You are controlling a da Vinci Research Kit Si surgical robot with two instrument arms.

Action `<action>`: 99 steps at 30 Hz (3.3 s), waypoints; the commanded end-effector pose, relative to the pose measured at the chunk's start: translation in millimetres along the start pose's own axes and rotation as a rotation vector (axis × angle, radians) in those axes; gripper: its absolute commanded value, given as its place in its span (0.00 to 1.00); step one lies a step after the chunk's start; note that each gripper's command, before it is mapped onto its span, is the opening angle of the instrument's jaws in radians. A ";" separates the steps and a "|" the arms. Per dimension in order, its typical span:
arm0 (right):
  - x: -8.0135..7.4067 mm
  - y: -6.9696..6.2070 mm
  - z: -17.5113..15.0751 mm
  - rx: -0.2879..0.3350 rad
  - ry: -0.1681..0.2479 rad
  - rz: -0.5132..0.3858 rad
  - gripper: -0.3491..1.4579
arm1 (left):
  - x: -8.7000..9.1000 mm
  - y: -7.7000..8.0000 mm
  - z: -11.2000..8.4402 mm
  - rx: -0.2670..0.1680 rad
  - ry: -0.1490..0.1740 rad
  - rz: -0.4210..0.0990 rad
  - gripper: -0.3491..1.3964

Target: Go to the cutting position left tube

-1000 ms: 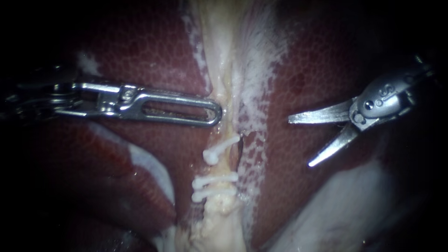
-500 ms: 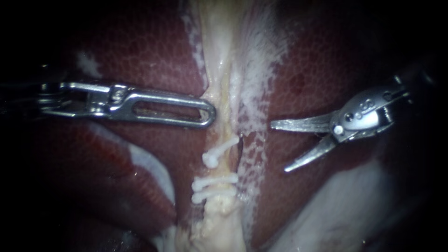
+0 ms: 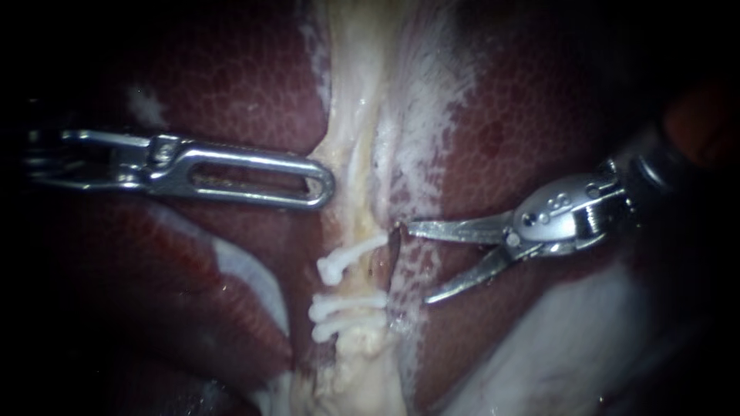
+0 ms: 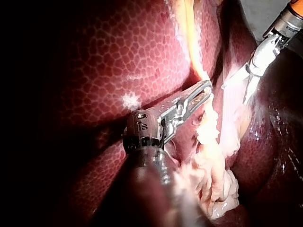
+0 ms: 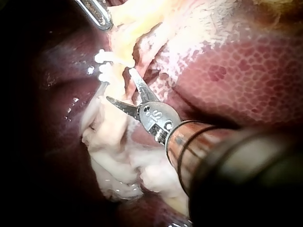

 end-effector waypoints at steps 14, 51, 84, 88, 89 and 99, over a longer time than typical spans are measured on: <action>1.3 0.0 4.9 0.089 0.019 0.037 0.98 | -0.4 -1.2 -1.2 0.005 -0.010 0.002 0.00; 1.2 1.4 7.3 0.111 0.023 0.050 0.98 | -1.2 -2.7 -3.9 0.007 -0.028 0.001 0.00; 3.6 2.5 10.0 0.188 0.159 0.150 0.96 | -1.1 -2.1 -3.8 0.007 -0.027 0.002 0.00; 3.3 3.0 10.5 0.187 0.170 0.185 0.95 | -1.1 -2.1 -3.8 0.007 -0.027 0.002 0.00; 3.3 3.1 10.5 0.187 0.169 0.197 0.94 | -1.0 -2.1 -3.8 0.007 -0.027 0.002 0.00; 3.2 3.0 10.6 0.190 0.176 0.255 0.88 | -1.0 -2.1 -3.7 0.007 -0.028 0.002 0.00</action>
